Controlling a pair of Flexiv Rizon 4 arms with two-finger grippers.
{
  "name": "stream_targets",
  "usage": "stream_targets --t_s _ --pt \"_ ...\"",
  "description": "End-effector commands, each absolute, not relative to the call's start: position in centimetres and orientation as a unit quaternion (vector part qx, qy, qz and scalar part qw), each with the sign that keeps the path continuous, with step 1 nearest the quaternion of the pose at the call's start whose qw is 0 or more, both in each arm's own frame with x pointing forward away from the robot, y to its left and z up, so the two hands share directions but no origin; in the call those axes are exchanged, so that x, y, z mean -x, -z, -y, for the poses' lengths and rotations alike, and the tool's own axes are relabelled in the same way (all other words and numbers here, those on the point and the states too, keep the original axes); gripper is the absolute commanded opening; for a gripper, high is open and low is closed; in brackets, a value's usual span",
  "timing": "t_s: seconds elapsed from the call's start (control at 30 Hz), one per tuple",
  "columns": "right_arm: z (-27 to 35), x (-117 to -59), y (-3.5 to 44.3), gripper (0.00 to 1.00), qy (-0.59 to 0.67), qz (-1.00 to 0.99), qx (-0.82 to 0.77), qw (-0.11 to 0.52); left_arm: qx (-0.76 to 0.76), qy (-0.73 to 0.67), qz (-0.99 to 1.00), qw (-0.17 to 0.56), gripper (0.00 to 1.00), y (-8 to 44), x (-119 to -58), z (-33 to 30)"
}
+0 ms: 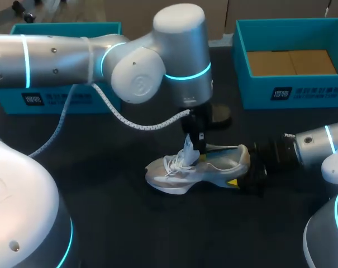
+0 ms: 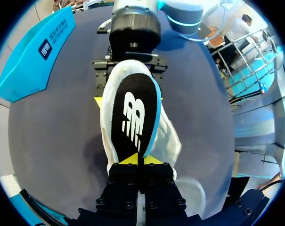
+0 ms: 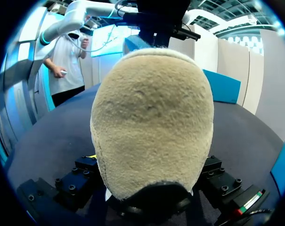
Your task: Take the shoe out of the shoebox, open the shoe tongue, remove and reinsert the insole, then place the shoe into the shoebox
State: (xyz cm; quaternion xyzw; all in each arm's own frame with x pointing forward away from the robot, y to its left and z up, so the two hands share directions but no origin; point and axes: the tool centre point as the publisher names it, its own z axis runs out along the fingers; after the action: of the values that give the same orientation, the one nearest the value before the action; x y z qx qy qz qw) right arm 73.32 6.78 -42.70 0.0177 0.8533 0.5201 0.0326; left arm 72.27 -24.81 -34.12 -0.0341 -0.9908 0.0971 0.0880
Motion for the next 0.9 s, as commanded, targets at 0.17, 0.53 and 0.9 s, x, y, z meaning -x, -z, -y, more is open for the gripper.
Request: stream_targets --t_s 0.17,0.53,0.9 --pt "-6.8 -73.3 42.7 0.00 -0.518 -0.854 -0.018 0.033 0.039 -0.115 0.989 0.087 0.00 32.7 -72.1 24.9" --pt "-6.8 -73.3 42.7 0.00 -0.518 -0.854 -0.018 0.033 0.057 -0.141 0.985 0.086 0.00 31.7 -72.3 27.6" --pt "-6.8 -73.3 42.7 0.00 -0.518 -0.854 -0.018 0.033 0.060 -0.141 0.984 0.090 0.00 32.1 -72.5 29.3"
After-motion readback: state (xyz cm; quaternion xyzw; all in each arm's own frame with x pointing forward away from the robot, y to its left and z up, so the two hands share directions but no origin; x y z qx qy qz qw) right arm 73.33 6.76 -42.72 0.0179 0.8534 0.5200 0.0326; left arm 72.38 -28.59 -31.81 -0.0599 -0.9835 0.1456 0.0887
